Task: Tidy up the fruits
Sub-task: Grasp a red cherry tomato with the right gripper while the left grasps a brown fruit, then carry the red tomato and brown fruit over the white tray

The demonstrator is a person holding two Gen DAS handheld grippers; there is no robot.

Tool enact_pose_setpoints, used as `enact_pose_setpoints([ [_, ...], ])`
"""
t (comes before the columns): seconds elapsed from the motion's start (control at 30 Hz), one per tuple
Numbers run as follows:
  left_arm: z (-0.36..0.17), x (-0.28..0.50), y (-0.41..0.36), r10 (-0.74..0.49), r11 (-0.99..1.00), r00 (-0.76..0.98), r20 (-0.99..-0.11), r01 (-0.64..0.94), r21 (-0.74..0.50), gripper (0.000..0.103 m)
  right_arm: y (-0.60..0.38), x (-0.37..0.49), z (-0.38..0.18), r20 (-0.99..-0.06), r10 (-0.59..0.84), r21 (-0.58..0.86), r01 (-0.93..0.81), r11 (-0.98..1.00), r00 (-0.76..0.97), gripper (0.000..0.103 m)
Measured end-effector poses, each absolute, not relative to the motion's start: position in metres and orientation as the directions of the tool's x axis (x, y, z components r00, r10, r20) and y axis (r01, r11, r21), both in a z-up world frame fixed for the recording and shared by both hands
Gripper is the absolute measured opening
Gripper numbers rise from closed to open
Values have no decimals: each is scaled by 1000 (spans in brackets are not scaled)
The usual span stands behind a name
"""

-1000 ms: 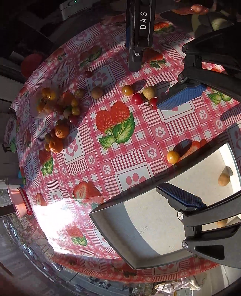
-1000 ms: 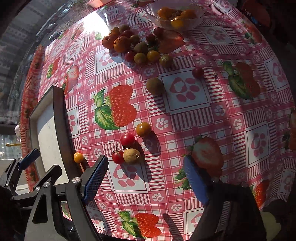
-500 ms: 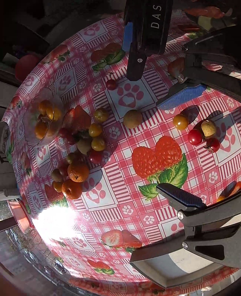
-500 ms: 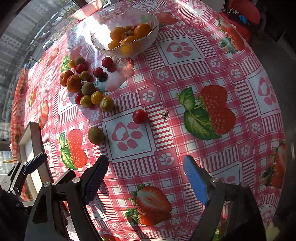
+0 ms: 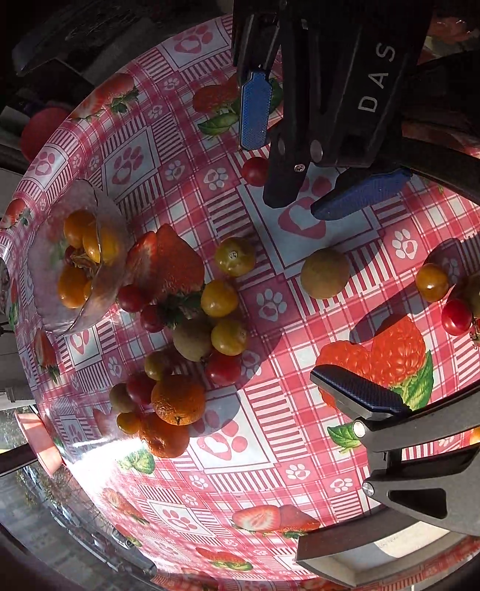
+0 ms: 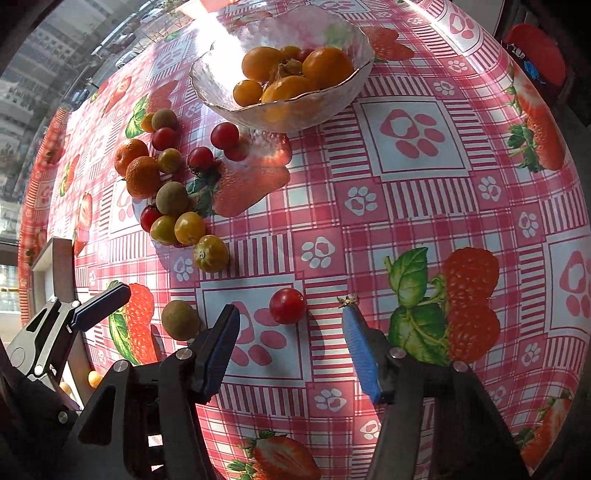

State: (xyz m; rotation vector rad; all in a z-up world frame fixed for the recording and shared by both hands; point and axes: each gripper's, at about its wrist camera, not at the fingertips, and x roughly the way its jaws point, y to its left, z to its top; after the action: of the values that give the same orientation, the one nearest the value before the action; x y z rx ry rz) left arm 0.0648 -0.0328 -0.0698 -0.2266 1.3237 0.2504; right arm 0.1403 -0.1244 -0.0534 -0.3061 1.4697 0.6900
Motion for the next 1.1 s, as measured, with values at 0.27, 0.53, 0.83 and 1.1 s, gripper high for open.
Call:
enact_pose_setpoints([
  [0.27,-73,71,-43,36,959,219,-975,-281,-27,29,-125,142,-54,-975,221,197,-608,769,-35,21],
  [0.53,-54,53,-25,-70,932,259,-963,-327,-156,29,-145,139,-42,-959,280,260,-542,800,-47,21],
  [0.83,-29,14,-8,-65,927,284,-957,-338,-164,29,-151,111,-29,-951,302,293,-528,797,-71,21],
  [1.1,-18,-16,8,-56,915,300,-952,-366,-169,29,-138,84,-17,-950,301,294,-548,783,-81,22],
])
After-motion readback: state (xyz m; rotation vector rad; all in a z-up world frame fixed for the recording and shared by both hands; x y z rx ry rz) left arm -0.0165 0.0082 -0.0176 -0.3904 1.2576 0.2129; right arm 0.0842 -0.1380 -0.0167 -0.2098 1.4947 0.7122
